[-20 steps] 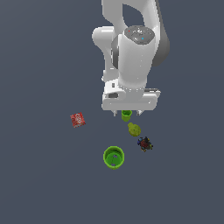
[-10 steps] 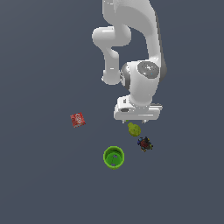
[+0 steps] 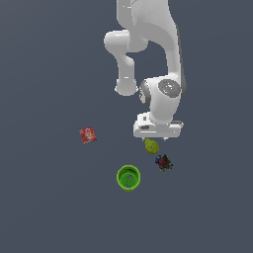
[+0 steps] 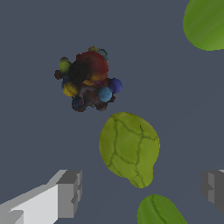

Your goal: Pick up a designated object from a clutter of objects.

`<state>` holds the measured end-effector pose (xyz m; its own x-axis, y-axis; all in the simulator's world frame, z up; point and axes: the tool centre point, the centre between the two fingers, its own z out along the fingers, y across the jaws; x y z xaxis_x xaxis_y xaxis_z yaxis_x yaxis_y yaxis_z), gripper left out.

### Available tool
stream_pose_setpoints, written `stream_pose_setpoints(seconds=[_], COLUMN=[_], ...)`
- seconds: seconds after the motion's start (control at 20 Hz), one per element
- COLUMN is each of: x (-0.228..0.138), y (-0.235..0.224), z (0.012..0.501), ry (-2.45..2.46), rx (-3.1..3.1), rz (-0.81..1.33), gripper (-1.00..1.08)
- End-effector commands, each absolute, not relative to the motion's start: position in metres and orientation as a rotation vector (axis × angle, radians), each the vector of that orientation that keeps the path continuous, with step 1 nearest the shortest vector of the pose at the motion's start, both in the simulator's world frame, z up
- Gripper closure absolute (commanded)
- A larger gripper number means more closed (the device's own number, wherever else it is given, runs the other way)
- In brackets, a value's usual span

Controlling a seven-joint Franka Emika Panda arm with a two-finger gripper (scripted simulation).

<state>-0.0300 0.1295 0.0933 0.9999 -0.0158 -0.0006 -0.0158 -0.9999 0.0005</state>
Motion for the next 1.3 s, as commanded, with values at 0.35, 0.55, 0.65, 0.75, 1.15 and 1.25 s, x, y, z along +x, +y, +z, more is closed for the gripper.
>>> stream_pose_setpoints(seconds=[0.35,0.55,0.65,0.75,1.15,1.25], x=[-0.031,-0.032,-0.032,-0.032,-0.032,-0.032], y=[0.13,0.13,0.13,0.13,0.131,0.131], z=[0.081,0.062,0.054,0.047,0.041,0.041], ry=[-0.025,-0.025,-0.026,-0.026,-0.026,-0.026], rx=[3.141,3.141,3.142,3.142,3.142,3.142], rz=[-0.001,-0.001,-0.001,-0.001,-0.001,-0.001], gripper=[-0.92,-0.92,-0.92,-0.92,1.08,1.08])
